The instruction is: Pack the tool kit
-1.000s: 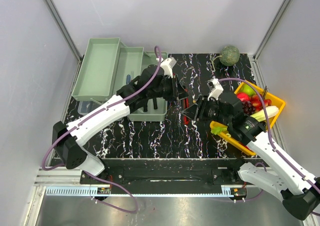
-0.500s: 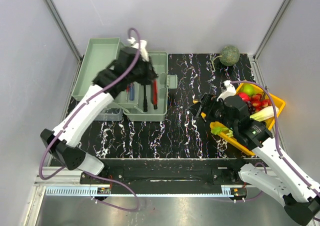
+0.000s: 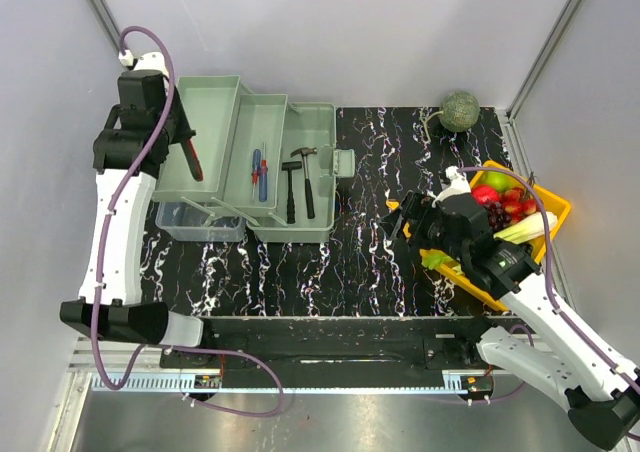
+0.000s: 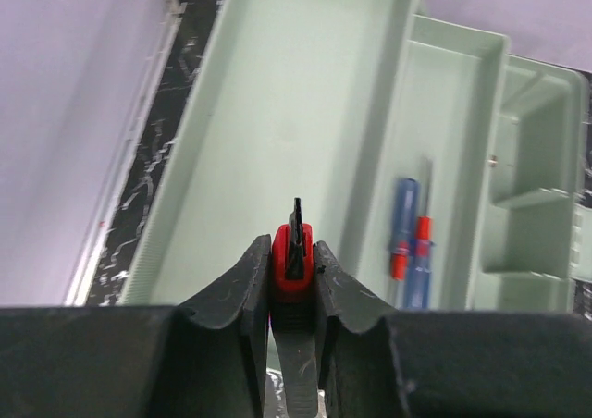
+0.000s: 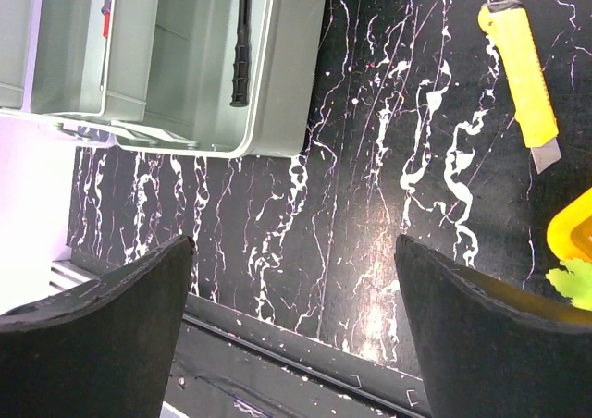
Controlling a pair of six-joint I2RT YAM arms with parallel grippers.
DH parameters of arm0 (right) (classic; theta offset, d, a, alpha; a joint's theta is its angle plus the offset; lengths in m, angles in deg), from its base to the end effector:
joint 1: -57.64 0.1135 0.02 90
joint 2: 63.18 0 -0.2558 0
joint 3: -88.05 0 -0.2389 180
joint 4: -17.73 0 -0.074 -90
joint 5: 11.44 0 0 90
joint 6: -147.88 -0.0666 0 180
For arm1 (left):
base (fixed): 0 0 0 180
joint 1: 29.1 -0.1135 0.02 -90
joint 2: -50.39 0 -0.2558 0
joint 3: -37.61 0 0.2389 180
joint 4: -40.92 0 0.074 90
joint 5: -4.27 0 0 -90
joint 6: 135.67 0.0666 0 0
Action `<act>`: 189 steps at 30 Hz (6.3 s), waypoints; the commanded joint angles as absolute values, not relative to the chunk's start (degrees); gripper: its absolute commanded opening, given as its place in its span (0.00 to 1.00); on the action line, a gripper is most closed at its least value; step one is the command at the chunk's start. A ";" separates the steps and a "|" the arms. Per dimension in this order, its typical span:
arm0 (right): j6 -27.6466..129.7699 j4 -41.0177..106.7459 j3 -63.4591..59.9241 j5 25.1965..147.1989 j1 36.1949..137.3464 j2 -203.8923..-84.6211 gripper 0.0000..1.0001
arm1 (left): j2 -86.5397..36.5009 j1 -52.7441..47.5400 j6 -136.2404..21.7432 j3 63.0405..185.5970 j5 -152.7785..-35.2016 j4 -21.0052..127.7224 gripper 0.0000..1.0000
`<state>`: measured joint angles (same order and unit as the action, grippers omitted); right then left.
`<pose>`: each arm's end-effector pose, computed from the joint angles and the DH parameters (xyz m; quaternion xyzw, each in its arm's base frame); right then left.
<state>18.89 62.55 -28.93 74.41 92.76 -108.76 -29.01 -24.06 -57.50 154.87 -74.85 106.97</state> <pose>0.1611 0.1074 0.3032 0.0476 0.8527 0.2882 0.4331 0.2844 -0.0125 0.4457 -0.0992 0.8498 0.0055 0.5177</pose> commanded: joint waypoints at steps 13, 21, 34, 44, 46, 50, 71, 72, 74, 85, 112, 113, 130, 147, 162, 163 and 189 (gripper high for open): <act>16.74 62.07 -29.85 72.14 92.54 -111.51 0.93 | -43.47 -26.55 -52.26 163.15 -57.77 105.57 0.00; 16.30 61.54 -29.85 72.75 92.54 -113.27 0.93 | -48.40 -26.55 -56.21 165.62 -73.06 105.03 0.03; 16.04 61.54 -30.73 72.58 92.54 -112.92 0.93 | -51.30 -26.73 -55.86 162.36 -81.25 102.57 0.26; 15.34 61.80 -30.82 72.40 92.54 -113.36 0.93 | -52.10 -26.99 -56.92 162.10 -81.16 102.31 0.46; 15.25 61.80 -30.82 72.40 92.54 -113.54 0.93 | -51.66 -27.17 -57.36 161.75 -80.90 102.40 0.47; 15.34 61.80 -30.73 72.23 92.62 -113.89 0.93 | -49.29 -27.52 -57.97 160.00 -80.37 101.43 0.47; 35.81 61.54 -13.43 58.97 85.34 -153.86 0.99 | -24.07 -27.61 -62.80 146.03 -102.85 94.58 0.95; 35.73 61.97 -12.63 58.17 84.72 -155.53 0.98 | -22.93 -27.52 -63.16 145.15 -104.61 93.88 0.96; 36.60 62.94 -12.01 58.08 83.58 -158.79 0.96 | -20.64 -27.52 -63.25 143.56 -108.39 93.17 0.97; 38.36 60.05 -12.89 65.80 80.06 -164.69 0.83 | -12.02 -27.52 -67.28 132.05 -127.56 85.88 0.99; 31.51 59.61 -17.98 85.75 77.42 -152.06 0.00 | -14.03 -21.38 -77.13 125.45 -130.74 74.97 0.99; 30.99 59.08 -18.68 87.24 77.42 -149.86 0.00 | -14.47 -19.54 -77.31 125.36 -129.60 74.89 0.99; 16.84 36.58 -29.50 124.60 77.51 -120.58 0.00 | -31.35 4.99 -81.26 126.15 -125.01 55.73 0.99; 7.87 25.07 -31.08 132.61 77.51 -116.62 0.00 | -32.58 10.01 -85.83 123.79 -129.05 42.12 0.74; 5.84 22.68 -30.38 131.91 77.59 -117.40 0.01 | -31.44 10.71 -85.75 124.40 -128.89 42.10 0.12; 6.89 24.86 -30.03 130.51 77.51 -117.40 0.04 | -31.18 10.71 -84.88 124.92 -128.01 43.50 0.07; 20.44 53.71 -26.77 107.21 77.51 -115.65 0.91 | -34.77 -16.53 -52.71 157.17 -49.97 105.03 0.00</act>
<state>19.31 53.17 -26.94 109.41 77.22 -115.77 -32.18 -13.90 -58.03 152.51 -63.84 102.86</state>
